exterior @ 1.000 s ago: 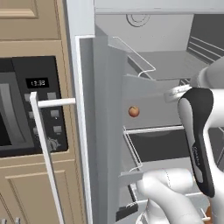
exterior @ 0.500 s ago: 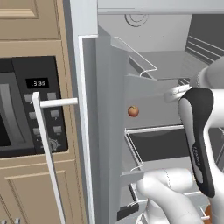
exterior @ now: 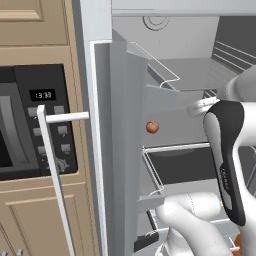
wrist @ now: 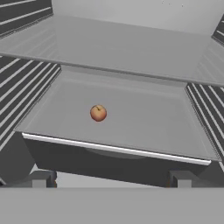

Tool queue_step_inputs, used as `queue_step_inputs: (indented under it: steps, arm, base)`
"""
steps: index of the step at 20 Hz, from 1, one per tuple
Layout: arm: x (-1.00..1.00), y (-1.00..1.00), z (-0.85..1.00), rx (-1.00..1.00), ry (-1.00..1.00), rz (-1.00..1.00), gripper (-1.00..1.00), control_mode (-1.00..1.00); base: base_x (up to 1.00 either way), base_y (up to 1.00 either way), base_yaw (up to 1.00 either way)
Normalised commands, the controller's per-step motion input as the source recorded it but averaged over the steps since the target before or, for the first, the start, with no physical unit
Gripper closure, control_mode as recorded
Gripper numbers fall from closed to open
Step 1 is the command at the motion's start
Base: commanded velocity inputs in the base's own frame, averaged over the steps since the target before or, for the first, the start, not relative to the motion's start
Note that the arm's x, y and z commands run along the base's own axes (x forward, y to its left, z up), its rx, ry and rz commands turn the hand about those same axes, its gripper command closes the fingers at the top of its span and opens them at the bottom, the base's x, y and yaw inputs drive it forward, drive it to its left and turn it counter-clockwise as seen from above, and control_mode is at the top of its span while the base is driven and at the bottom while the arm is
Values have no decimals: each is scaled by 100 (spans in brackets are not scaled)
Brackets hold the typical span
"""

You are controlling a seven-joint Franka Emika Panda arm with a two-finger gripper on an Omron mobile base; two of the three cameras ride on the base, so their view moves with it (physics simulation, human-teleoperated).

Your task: Retrieve the banana and peach from the fridge and place them into the bowl on the dining table.

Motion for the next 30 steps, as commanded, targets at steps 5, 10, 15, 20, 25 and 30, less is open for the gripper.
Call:
queue_step_inputs:
  steps: [5,10,15,20,25,30]
  arm:
    - [0,0,-25,0,6,1,-100,-100]
    - [0,0,-48,0,5,0,-100,-100]
    - [0,0,-39,0,0,0,-100,-100]
    - [2,2,-10,1,0,0,-100,-100]
    - [17,8,-4,6,0,0,-100,-100]
    - [26,15,-6,7,0,0,-100,-100]
  base:
    - [0,0,0]
    - [0,0,0]
    - [0,0,0]
    - [0,0,0]
    - [0,0,0]
    - [0,0,0]
